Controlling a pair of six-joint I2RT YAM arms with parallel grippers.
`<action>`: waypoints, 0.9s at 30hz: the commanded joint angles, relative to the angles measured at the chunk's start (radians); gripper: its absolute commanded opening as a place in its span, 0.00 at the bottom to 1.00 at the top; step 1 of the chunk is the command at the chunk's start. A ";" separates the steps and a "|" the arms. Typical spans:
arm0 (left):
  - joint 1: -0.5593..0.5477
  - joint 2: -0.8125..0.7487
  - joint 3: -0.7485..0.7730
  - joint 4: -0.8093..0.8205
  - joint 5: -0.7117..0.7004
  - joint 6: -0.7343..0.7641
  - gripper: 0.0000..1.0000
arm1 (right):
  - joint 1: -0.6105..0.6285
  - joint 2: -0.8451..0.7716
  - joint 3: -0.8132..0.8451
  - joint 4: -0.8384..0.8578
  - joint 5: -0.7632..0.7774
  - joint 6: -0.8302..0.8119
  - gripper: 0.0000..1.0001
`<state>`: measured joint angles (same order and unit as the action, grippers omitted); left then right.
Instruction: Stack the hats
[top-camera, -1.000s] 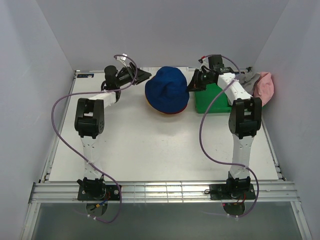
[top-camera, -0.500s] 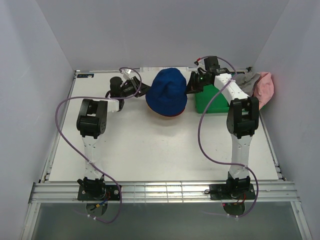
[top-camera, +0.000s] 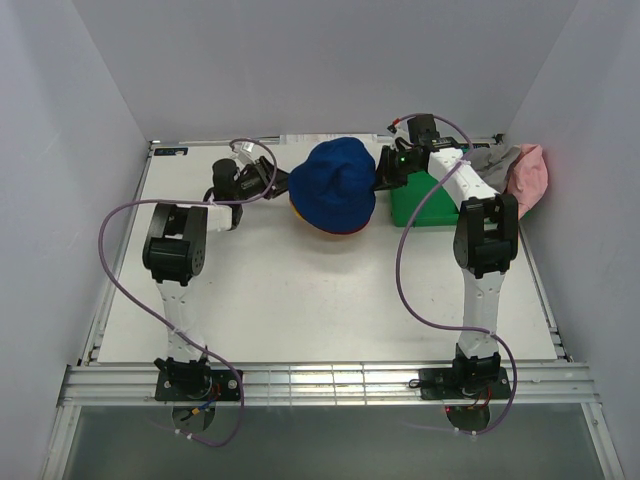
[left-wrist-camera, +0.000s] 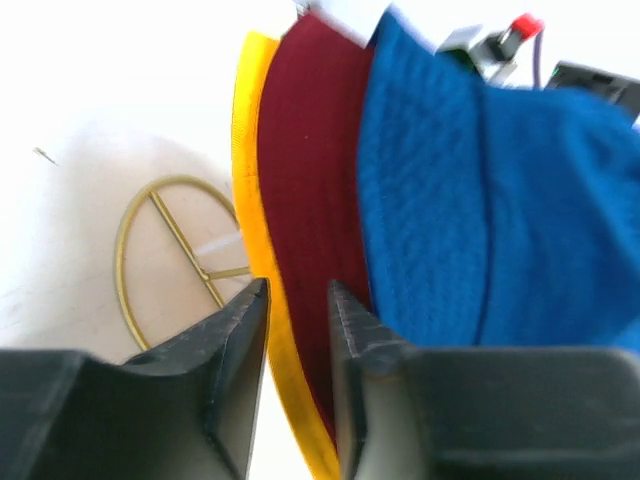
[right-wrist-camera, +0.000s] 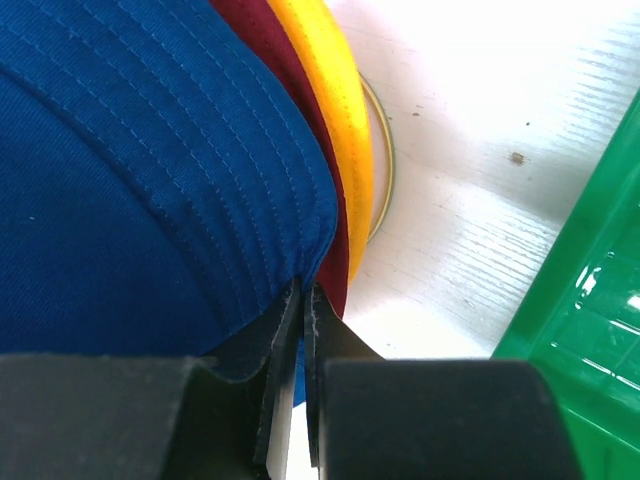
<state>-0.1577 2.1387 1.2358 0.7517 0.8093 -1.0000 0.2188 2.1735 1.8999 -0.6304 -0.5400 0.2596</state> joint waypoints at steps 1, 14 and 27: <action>0.050 -0.137 -0.028 -0.002 -0.068 0.001 0.43 | 0.007 -0.046 0.040 -0.034 0.021 -0.025 0.08; 0.099 -0.132 -0.001 -0.022 0.016 -0.023 0.54 | 0.007 -0.014 0.099 -0.049 0.011 -0.022 0.08; 0.087 -0.056 0.039 0.113 0.111 -0.144 0.56 | 0.007 0.005 0.114 -0.055 0.006 -0.019 0.08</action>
<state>-0.0612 2.0827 1.2507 0.8360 0.8913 -1.1320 0.2188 2.1742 1.9656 -0.6876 -0.5175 0.2508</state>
